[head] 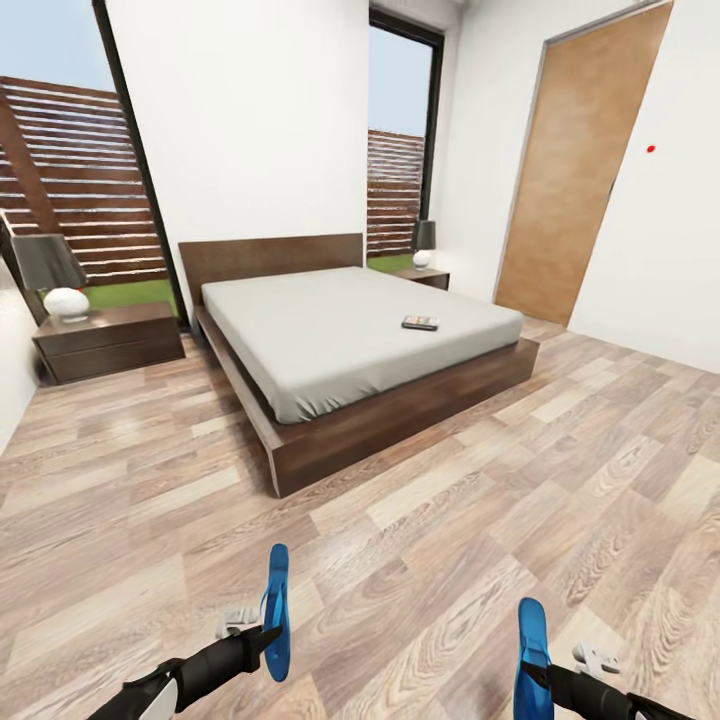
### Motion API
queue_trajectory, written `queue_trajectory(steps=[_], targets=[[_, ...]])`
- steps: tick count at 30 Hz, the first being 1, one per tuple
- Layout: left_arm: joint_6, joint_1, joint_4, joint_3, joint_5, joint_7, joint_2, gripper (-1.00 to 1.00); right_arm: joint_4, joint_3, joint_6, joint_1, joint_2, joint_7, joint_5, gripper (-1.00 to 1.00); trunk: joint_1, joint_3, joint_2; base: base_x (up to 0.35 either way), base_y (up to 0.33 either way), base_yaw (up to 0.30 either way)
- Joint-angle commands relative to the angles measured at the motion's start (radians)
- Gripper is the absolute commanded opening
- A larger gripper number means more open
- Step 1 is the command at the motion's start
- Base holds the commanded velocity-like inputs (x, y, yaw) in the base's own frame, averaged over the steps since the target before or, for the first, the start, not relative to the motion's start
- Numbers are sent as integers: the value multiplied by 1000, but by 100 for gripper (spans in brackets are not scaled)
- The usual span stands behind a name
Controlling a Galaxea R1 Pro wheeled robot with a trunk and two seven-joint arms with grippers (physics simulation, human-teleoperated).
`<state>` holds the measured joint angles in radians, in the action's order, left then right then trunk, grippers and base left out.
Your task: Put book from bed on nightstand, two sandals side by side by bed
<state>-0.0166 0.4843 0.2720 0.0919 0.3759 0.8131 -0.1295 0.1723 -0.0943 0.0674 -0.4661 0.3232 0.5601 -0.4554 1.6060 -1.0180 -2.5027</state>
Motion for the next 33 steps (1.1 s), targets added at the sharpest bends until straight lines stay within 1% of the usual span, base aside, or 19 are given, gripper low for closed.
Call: queue_trajectory(steps=[1, 2, 3, 7, 9, 10, 12, 13, 14, 15, 16, 19, 22, 24, 27, 29, 33], targets=[[-3, 0, 0, 9, 6, 2, -1, -100, 1, -8, 6, 0, -1, 0, -10, -100, -1, 3, 0, 0, 0, 0], [-3, 0, 0, 9, 6, 1, 0, -100, 0, -10, 6, -1, -9, -2, -9, -100, -1, 7, 0, 0, 0, 0], [-3, 0, 0, 9, 6, 1, 1, -100, 0, -11, 7, -1, -22, -4, -7, -100, -2, 11, 0, 0, 0, 0], [-3, 0, -1, 9, 6, 0, 4, -100, -1, -13, 8, -1, -116, -19, -4, -100, -3, 26, 1, 0, 0, 0], [-3, 0, -1, 9, 6, -16, 4, -100, -1, -13, 8, -1, -157, -76, -3, -100, -4, 34, 2, 0, 0, 0], [-3, 0, -1, 9, 6, -28, 4, -100, -1, -13, 8, -1, -166, -94, -3, -100, -5, 38, 2, 0, 0, 0], [-3, 0, 0, 9, 6, -99, 4, -100, -1, -12, 8, -1, -194, -148, -2, -100, -6, 46, 3, 0, 0, 0], [-4, 0, 1, 9, 5, -157, 4, -100, -1, -11, 8, -1, -204, -168, -2, -100, -6, 49, 3, 0, 0, 0], [-4, 0, 1, 10, 5, -171, 4, -100, -1, -11, 8, -1, -206, -172, -2, -100, -10, 53, 10, 0, 0, 0], [-4, 0, 0, 10, 5, -200, 4, -100, -1, -10, 8, 0, -210, -179, -2, -100, -14, 56, 17, 0, 0, 0], [-5, 0, 0, 10, 6, -211, 5, -100, -1, -10, 7, 0, -212, -182, -2, -100, -18, 59, 24, 0, 0, 0], [-5, 0, -4, 11, 6, -226, 5, -100, -3, -10, 6, 0, -215, -186, -3, -100, -29, 68, 45, 0, 0, 0], [-9, 0, -35, 14, 2, -232, 5, -100, -26, -10, 3, 2, -216, -187, -3, -100, -41, 78, 66, 0, 0, 0], [-13, 0, -45, 29, -6, -234, 4, -100, -59, -10, -5, 3, -216, -187, -2, -100, -48, 84, 80, 0, 0, 0], [-17, 0, -51, 66, -36, -235, 6, -100, -87, -10, -18, 4, -216, -187, -2, -100, -60, 93, 101, 0, 0, 0], [-24, 0, -53, 76, -54, -236, 22, -100, -93, -10, -21, 4, -216, -187, -3, -100, -67, 100, 115, 0, 0, 0], [-47, 0, -64, 82, -67, -238, 51, -100, -96, -9, -22, 4, -215, -186, -5, -100, -83, 112, 143, 0, 0, 0]])
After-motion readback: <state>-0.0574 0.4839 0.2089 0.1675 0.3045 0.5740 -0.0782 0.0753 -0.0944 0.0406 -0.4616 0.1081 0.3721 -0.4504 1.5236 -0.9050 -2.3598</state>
